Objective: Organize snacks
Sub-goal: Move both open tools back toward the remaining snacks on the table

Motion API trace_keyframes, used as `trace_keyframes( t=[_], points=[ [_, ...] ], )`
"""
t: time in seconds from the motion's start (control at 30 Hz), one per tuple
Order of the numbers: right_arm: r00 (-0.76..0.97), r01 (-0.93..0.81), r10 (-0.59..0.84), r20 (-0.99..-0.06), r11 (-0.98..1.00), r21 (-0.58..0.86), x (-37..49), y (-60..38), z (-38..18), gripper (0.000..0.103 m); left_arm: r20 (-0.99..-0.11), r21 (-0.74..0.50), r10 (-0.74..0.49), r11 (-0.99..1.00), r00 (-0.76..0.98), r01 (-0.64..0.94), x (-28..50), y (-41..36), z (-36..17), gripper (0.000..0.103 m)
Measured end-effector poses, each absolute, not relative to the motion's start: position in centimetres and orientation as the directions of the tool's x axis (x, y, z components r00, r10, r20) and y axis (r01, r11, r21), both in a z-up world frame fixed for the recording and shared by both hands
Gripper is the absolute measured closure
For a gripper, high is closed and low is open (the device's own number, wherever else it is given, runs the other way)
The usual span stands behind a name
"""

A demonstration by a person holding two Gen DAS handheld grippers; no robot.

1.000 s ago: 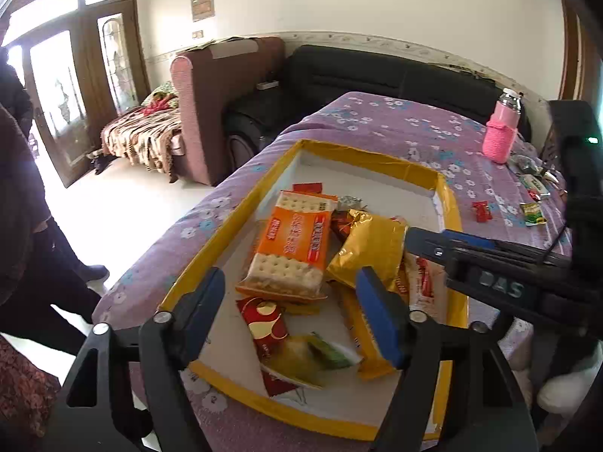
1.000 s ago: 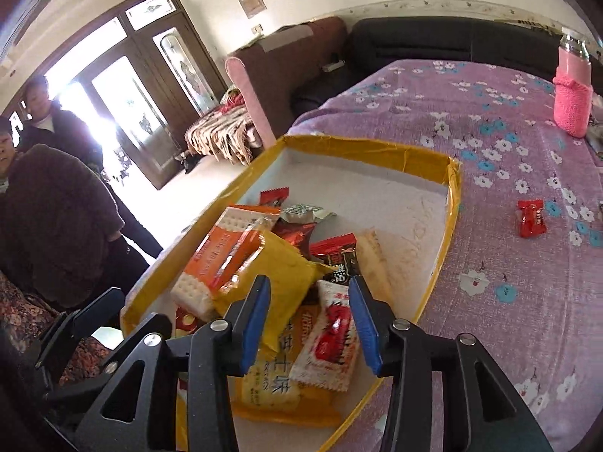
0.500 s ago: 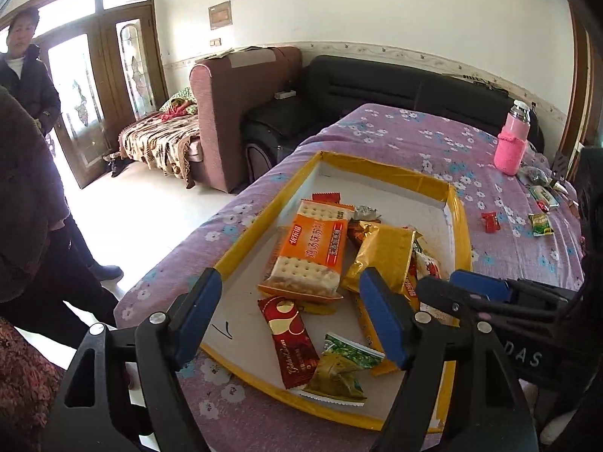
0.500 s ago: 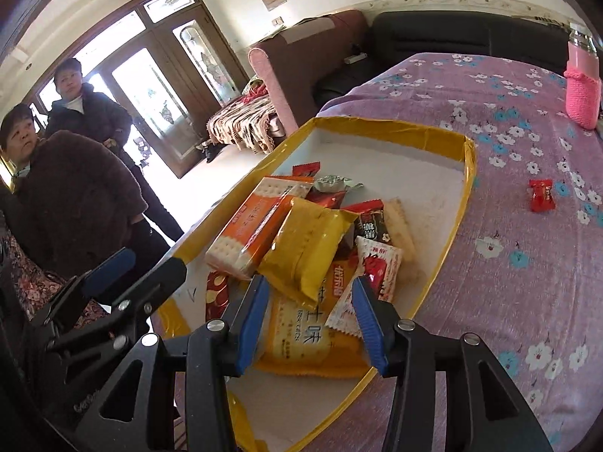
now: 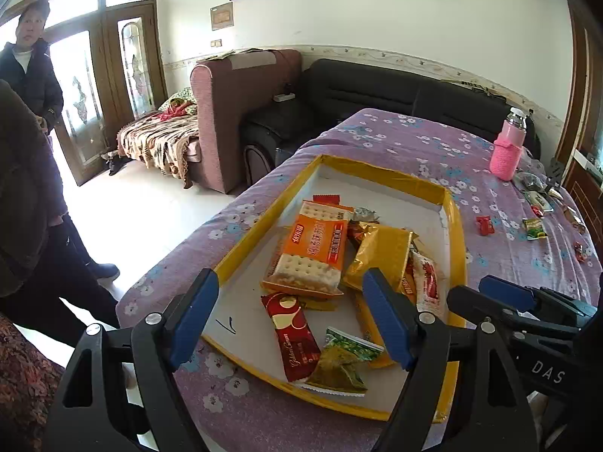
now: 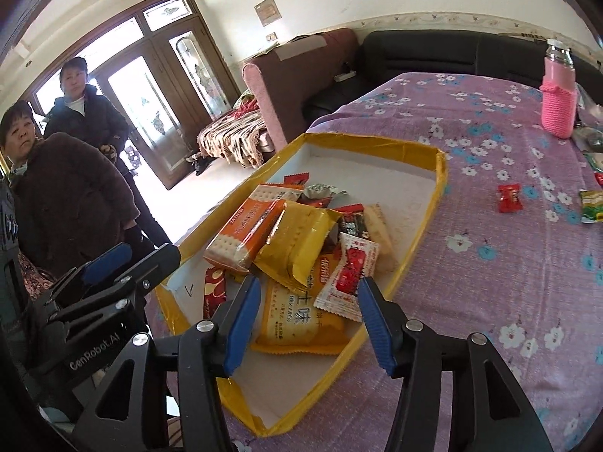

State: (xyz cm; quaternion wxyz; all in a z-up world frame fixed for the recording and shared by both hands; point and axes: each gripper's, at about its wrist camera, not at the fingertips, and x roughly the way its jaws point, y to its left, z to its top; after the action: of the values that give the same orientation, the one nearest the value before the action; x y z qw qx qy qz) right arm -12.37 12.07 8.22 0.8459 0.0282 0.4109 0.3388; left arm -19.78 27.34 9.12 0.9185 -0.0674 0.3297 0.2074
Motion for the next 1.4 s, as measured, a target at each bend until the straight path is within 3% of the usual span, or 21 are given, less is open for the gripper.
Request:
trace_keyframes(
  t=[0.4, 0.7, 0.93, 1.03, 1.07, 1.1, 1.2, 1.4],
  points=[
    [0.49, -0.375, 0.493, -0.719, 0.864, 0.337, -9.8, 3.3, 5.8, 0.043, -0.618, -0.09, 0.137, 0.966, 0.774, -0.244, -19.5, 24.5, 10.0, 0.024],
    [0.668, 0.004, 0.216, -0.712, 0.956, 0.294, 1.5, -10.9, 6.4, 0.04, -0.597, -0.126, 0.017, 0.985, 0.802, -0.115, -18.7, 21.8, 10.5, 0.024],
    [0.621, 0.136, 0.183, -0.762, 0.932, 0.335, 9.8, -13.8, 3.9, 0.041, -0.61, -0.103, -0.002, 0.992, 0.792, -0.077, -18.2, 20.5, 10.2, 0.024],
    [0.584, 0.138, 0.159, -0.796, 0.947, 0.291, 11.8, -12.9, 2.5, 0.051, -0.621, -0.107, -0.009, 0.991, 0.784, -0.074, -17.8, 20.4, 10.0, 0.024],
    [0.574, 0.129, 0.166, -0.802, 0.949, 0.289, 12.1, -12.7, 2.1, 0.067, -0.624, -0.11, -0.013, 0.991, 0.781, -0.071, -17.7, 20.3, 9.9, 0.024],
    [0.577, 0.107, 0.198, -0.792, 0.943, 0.314, 12.0, -12.5, 2.0, 0.073, -0.628, -0.112, -0.017, 0.991, 0.778, -0.068, -17.6, 20.2, 9.8, 0.024],
    [0.564, 0.068, 0.217, -0.797, 0.949, 0.307, 11.0, -11.8, 2.1, 0.074, -0.632, -0.114, -0.023, 0.991, 0.775, -0.063, -17.3, 19.9, 9.8, 0.024],
    [0.379, -0.158, 0.494, -0.782, 0.868, 0.471, 6.3, -10.2, 1.9, 0.071, -0.641, -0.125, -0.072, 0.992, 0.764, -0.011, -16.8, 18.6, 9.7, 0.024]
  ],
)
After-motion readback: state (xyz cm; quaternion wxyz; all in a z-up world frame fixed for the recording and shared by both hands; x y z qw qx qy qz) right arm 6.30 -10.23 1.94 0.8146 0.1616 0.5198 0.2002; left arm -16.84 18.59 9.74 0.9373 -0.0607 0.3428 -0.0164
